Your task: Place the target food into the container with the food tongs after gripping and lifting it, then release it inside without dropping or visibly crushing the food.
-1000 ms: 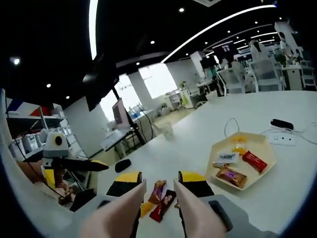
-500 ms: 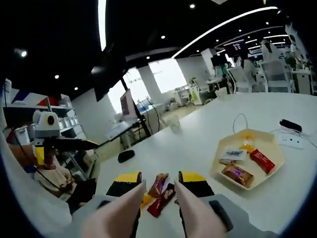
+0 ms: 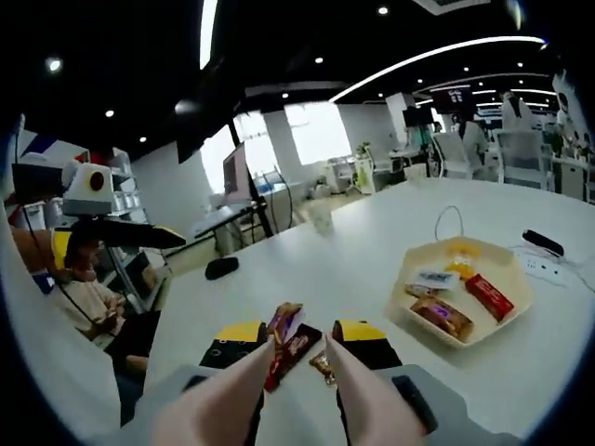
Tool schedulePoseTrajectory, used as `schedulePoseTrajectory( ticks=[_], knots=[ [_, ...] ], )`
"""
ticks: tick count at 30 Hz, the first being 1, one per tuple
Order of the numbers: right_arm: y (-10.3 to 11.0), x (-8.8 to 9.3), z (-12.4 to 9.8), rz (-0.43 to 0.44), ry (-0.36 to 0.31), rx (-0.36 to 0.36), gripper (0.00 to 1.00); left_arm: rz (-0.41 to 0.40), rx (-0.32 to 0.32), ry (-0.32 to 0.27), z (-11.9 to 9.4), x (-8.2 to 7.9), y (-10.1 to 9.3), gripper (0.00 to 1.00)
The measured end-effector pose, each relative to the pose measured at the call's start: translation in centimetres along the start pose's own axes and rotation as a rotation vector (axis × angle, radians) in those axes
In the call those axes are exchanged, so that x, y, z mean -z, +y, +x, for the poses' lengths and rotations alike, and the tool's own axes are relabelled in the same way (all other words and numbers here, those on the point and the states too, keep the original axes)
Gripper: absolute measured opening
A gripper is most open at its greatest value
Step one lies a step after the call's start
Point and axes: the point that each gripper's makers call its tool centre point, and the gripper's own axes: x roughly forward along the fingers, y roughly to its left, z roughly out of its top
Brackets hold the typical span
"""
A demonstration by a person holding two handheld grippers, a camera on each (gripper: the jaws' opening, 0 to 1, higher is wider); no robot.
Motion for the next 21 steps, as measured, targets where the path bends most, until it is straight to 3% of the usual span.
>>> schedulePoseTrajectory(
  ticks=[5,14,21],
  knots=[
    [-0.4,0.6,0.9,-0.025,0.01,-0.014,0.29,-0.047,-0.009,0.007,0.0,0.6,0.8,0.99],
    [-1.6,1.9,1.8,-0.024,0.042,-0.019,0.29,-0.057,-0.016,0.014,0.1,0.6,1.8,0.99],
    [-2.0,2.8,2.3,-0.019,0.061,-0.036,0.29,-0.067,-0.002,0.023,1.0,0.6,1.6,0.99]
  ],
)
